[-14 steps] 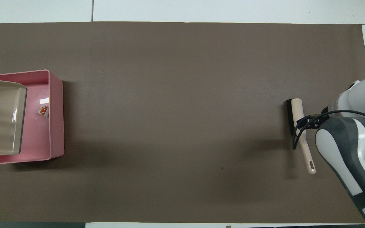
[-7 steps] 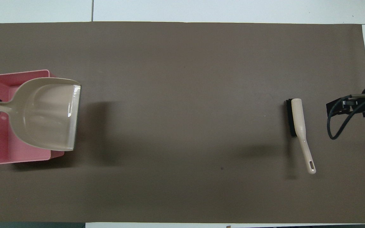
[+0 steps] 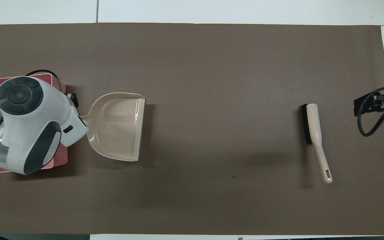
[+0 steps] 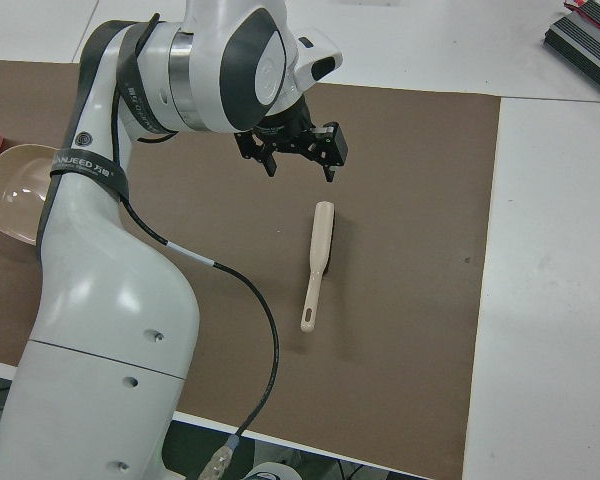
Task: Clean e-waste and dump in bin
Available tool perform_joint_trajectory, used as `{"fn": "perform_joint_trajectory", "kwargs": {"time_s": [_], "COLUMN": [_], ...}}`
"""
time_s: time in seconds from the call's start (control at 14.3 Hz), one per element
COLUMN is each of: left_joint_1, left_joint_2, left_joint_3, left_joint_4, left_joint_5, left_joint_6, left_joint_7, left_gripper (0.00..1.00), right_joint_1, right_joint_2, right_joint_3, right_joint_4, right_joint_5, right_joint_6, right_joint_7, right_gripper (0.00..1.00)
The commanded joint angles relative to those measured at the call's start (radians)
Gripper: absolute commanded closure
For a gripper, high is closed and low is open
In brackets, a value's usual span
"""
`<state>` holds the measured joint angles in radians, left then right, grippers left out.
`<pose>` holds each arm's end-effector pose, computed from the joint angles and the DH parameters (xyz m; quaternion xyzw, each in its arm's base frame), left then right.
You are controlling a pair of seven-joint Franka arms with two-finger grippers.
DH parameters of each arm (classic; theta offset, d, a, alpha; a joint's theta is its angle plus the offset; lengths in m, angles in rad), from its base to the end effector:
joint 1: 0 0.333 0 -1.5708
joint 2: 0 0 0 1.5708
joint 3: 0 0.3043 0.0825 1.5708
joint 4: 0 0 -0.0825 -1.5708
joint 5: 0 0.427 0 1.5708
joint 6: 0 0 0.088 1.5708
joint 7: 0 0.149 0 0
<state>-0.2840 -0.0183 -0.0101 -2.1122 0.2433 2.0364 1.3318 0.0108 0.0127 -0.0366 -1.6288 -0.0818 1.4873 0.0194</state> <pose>0.5508 -0.1433 0.3455 -0.6402 0.7602 0.0778 0.0787 0.5817 -0.0277 0.5281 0.9959 -0.0228 -0.0771 0.0409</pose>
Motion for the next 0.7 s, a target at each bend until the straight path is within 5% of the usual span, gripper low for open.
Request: {"fn": "perform_joint_trajectory", "kwargs": {"time_s": [0.0,0.63], "left_joint_1": [-0.017,-0.035], "left_joint_2": [0.032,0.055], "left_joint_3": [0.018,0.018], "left_joint_4": [-0.015,-0.084], "left_joint_5": [-0.035,-0.041], "left_joint_6": [0.045,0.131], "left_joint_7": [-0.049,-0.075], "left_gripper": [1.0,0.96], "right_joint_1": [0.005,0.005], "right_joint_2": [0.038,-0.02], "right_joint_3": [-0.009,-0.011], "right_joint_4": [0.043,0.029], "right_joint_5": [0.025,0.008], "right_joint_6": [-0.027,-0.002], "right_joint_7": [0.011,0.014], "right_gripper": [0.01,0.01]}}
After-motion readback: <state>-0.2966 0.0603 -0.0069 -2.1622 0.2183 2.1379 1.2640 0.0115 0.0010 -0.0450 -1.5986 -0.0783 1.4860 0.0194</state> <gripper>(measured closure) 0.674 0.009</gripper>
